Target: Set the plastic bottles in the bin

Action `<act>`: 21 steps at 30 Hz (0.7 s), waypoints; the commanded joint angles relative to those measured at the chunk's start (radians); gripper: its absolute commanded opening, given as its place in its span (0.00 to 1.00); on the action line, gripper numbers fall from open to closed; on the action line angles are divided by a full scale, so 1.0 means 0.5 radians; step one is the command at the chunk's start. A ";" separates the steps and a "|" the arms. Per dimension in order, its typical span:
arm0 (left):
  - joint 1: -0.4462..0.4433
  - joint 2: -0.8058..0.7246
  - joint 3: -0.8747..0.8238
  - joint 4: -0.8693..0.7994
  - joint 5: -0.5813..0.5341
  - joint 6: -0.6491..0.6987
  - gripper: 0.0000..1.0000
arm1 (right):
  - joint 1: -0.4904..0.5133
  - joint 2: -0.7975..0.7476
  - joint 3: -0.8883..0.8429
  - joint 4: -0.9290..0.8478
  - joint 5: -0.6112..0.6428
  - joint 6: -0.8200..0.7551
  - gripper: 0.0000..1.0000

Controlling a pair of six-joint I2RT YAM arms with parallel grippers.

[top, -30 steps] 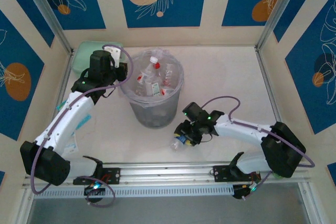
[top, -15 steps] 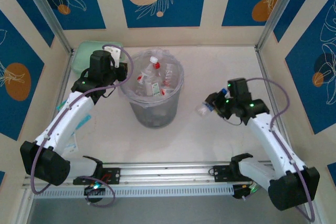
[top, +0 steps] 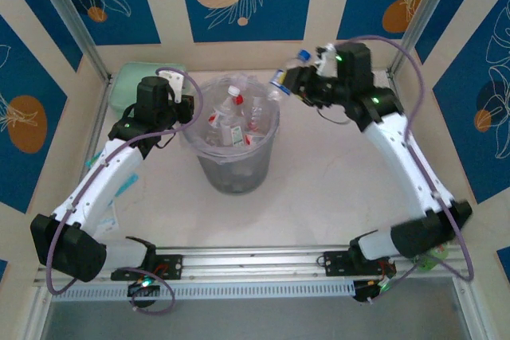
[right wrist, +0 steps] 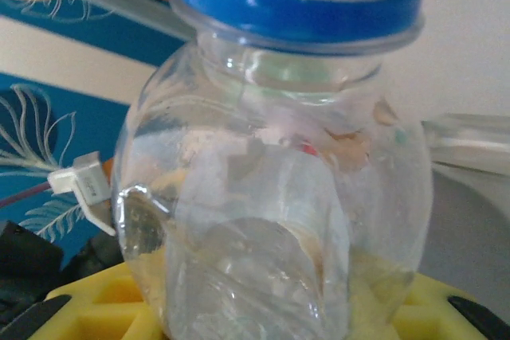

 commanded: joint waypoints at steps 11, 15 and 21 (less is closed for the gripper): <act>-0.081 -0.002 -0.063 -0.156 0.005 -0.013 0.01 | 0.371 0.808 0.836 -0.105 -0.071 0.110 0.31; -0.081 0.002 -0.062 -0.158 0.002 -0.013 0.01 | 0.457 0.899 0.899 -0.133 -0.050 0.122 0.31; -0.084 -0.010 -0.063 -0.158 -0.018 -0.002 0.00 | 0.518 0.948 0.948 -0.249 0.027 0.082 0.41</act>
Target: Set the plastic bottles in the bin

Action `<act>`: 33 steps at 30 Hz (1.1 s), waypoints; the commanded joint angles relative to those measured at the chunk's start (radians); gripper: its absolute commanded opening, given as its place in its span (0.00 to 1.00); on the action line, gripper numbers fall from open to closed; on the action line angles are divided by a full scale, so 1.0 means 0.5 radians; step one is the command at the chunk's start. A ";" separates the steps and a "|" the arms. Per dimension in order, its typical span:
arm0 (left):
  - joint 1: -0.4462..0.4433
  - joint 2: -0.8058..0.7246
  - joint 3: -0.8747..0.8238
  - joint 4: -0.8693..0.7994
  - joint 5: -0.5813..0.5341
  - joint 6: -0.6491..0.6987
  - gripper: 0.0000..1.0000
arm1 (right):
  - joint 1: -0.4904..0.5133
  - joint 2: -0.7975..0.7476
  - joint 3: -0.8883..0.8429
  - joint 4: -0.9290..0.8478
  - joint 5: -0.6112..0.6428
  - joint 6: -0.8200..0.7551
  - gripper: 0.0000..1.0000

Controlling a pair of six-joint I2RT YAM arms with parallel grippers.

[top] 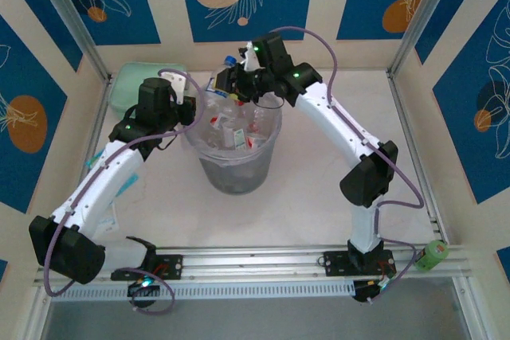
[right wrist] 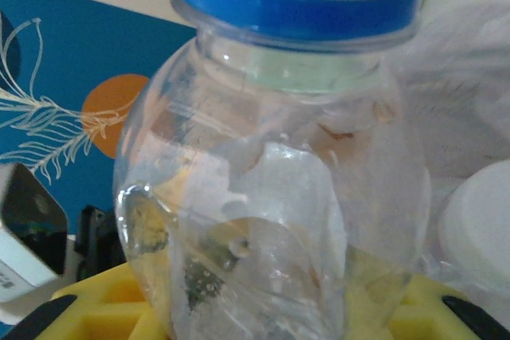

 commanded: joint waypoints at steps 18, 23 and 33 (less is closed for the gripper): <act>-0.037 0.023 -0.058 -0.143 -0.010 0.012 0.00 | 0.026 -0.216 0.113 -0.323 0.437 -0.313 0.62; -0.039 0.026 -0.058 -0.144 -0.013 0.015 0.00 | 0.094 -0.046 0.253 -0.350 0.403 -0.380 0.38; -0.041 0.029 -0.061 -0.141 -0.023 0.022 0.00 | 0.189 0.374 0.594 -0.461 0.400 -0.411 0.28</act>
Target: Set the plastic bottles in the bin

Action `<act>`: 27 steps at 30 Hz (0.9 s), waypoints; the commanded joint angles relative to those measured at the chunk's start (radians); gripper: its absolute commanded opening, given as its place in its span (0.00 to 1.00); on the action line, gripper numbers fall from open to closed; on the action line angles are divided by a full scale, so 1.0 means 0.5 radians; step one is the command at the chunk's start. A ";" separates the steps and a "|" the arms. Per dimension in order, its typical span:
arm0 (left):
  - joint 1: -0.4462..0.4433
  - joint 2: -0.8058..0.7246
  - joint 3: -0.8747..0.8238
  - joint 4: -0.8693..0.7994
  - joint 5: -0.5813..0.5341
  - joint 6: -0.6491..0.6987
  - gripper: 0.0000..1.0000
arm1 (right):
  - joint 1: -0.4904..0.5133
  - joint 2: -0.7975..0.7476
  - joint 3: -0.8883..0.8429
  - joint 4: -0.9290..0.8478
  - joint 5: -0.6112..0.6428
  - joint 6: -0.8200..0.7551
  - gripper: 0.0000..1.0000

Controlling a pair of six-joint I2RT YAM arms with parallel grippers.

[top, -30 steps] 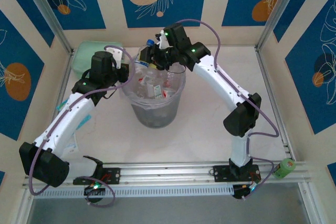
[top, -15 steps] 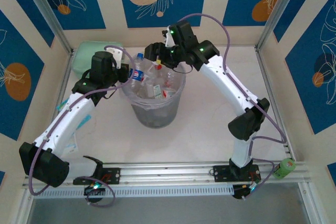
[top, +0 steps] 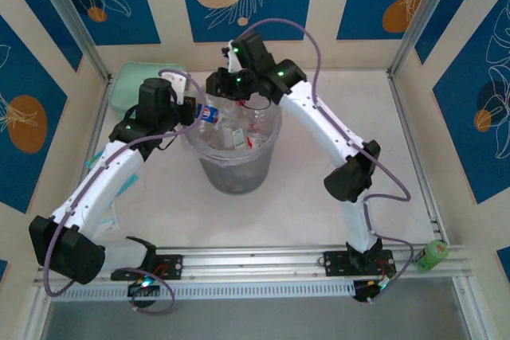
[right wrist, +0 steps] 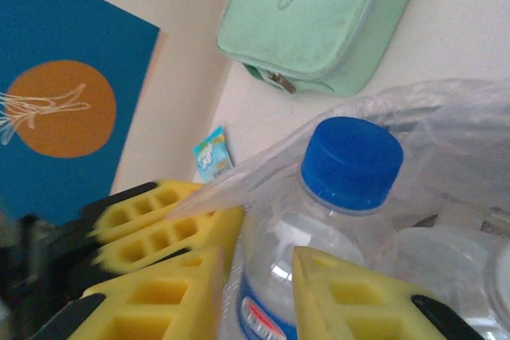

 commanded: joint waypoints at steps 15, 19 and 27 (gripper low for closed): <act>-0.036 0.033 -0.065 -0.143 -0.030 0.020 0.00 | 0.009 -0.235 -0.068 0.010 0.044 -0.042 0.29; -0.036 0.025 -0.059 -0.143 -0.031 0.021 0.00 | -0.058 -0.457 -0.265 0.085 0.069 -0.043 0.33; -0.038 0.000 -0.054 -0.147 -0.016 0.022 0.00 | -0.434 -1.099 -1.148 0.440 0.091 0.122 0.44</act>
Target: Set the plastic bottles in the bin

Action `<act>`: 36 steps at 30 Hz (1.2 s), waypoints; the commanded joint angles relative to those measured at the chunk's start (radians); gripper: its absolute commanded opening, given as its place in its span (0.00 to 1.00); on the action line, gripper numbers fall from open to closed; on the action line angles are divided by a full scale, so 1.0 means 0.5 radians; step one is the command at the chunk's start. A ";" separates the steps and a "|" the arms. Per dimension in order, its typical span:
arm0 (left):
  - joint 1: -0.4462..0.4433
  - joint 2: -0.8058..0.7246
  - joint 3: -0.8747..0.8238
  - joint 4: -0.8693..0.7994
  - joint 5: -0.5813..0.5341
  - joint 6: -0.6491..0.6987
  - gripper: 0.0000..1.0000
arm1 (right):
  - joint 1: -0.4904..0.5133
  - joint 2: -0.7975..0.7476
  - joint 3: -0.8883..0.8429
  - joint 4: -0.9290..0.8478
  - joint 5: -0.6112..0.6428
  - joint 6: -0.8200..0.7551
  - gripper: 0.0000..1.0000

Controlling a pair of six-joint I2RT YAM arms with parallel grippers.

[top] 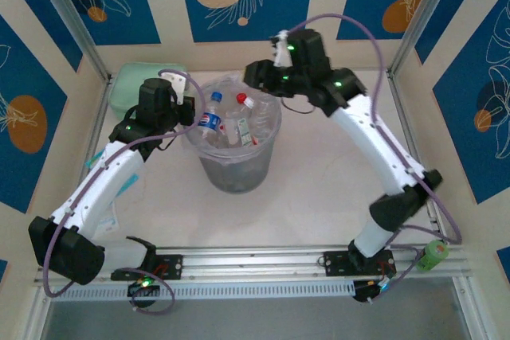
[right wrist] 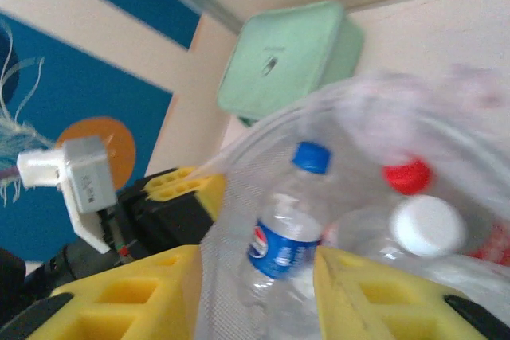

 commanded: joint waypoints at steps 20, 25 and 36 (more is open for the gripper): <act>-0.029 0.006 -0.066 -0.146 -0.062 0.040 0.00 | -0.437 0.130 -1.346 0.655 -0.422 0.762 0.99; -0.028 0.001 -0.060 -0.147 -0.046 0.037 0.00 | -0.436 0.333 -1.412 0.960 -0.428 0.990 0.99; -0.029 -0.012 -0.065 -0.142 -0.043 0.035 0.00 | -0.357 0.758 -1.190 1.164 -0.283 1.237 0.99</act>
